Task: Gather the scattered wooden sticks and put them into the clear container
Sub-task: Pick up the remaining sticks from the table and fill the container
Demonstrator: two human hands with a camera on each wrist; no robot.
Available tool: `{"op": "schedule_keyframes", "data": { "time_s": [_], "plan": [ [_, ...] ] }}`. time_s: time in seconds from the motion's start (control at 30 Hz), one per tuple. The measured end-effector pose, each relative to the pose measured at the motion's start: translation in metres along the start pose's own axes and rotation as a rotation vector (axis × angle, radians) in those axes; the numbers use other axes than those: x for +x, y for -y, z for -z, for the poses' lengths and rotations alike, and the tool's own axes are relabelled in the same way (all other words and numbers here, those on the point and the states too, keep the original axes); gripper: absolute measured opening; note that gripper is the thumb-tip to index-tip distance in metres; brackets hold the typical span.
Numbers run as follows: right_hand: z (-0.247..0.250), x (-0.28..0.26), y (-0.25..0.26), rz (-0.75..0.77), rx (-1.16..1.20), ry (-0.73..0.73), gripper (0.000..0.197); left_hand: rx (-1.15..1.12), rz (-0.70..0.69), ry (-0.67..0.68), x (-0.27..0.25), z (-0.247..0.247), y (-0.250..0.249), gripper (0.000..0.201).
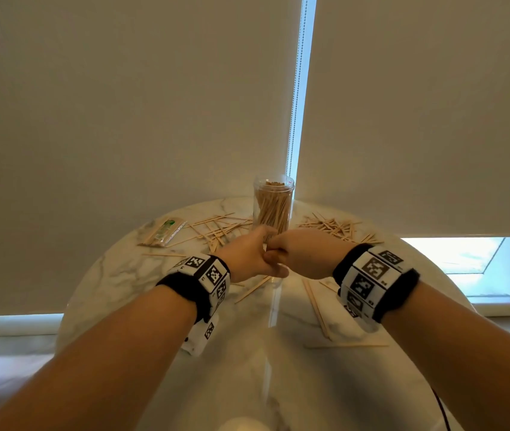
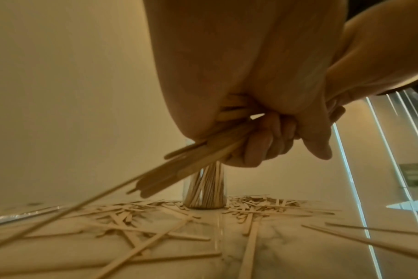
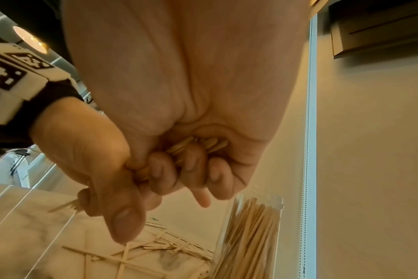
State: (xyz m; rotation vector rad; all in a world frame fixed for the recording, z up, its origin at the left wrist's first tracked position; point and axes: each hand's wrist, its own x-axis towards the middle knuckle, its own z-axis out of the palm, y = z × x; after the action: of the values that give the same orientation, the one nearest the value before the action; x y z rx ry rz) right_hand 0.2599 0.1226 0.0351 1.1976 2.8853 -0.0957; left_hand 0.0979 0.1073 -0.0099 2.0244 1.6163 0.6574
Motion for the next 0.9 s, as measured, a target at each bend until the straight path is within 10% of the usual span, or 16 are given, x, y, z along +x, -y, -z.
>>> {"op": "schedule_keyframes", "data": {
  "time_s": [0.13,0.27,0.43,0.57,0.77,0.9],
  "plan": [
    [-0.005,-0.003,-0.01,0.009,0.124,-0.024,0.031,-0.008,0.029,0.059,0.001,0.004,-0.002,0.06],
    [-0.008,-0.009,-0.027,-0.054,0.208,-0.072,0.027,-0.075,0.035,0.078,-0.004,0.015,0.004,0.08],
    [-0.002,-0.021,-0.044,-0.127,0.321,-0.18,0.03,-0.336,0.247,-0.381,0.006,0.03,0.021,0.081],
    [-0.003,-0.017,-0.037,-0.127,0.374,-0.237,0.029,-0.875,0.518,-0.469,0.018,0.036,0.002,0.066],
    [-0.009,-0.012,-0.023,-0.093,0.404,-0.167,0.032,-0.656,0.298,-0.582,0.029,0.033,-0.01,0.045],
    [-0.009,-0.011,-0.022,-0.134,0.404,-0.216,0.027,-0.523,0.2,-0.278,0.016,0.033,-0.003,0.045]
  ]
}}
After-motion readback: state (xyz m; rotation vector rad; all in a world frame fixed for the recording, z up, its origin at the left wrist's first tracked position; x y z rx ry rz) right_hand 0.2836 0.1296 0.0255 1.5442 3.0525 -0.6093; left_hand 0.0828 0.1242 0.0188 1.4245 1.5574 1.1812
